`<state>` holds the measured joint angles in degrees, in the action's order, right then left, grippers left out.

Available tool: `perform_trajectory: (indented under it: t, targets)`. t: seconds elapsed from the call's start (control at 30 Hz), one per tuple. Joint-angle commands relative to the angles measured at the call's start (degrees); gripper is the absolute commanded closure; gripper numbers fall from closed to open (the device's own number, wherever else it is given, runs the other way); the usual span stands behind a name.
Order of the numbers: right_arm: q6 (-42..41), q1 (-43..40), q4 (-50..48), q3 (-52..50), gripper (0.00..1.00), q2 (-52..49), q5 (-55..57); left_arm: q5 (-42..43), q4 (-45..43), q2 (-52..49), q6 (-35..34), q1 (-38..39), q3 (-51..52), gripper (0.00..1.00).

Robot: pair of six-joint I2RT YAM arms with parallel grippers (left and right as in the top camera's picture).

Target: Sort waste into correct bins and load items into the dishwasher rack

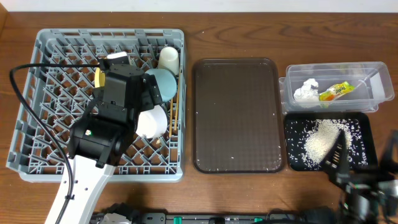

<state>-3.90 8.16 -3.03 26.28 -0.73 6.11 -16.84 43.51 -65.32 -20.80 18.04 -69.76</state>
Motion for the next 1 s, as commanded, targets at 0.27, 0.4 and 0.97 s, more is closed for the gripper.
perform_trajectory:
  t: [0.27,0.4,0.97]
  targets:
    - [1.2,-1.0,-11.0,-18.1,0.01,0.4,-8.2,-0.3,0.2,-0.3,-0.1,-0.1,-0.3,0.05]
    - [1.2,-1.0,-11.0,-22.2,0.01,0.4,-8.5,-0.3,0.2,-0.3,-0.1,-0.1,-0.3,0.05]
    - [1.6,-1.0,7.3,-26.0,0.01,0.5,-8.3,-0.3,0.2,-0.3,-0.1,-0.1,-0.3,0.05]
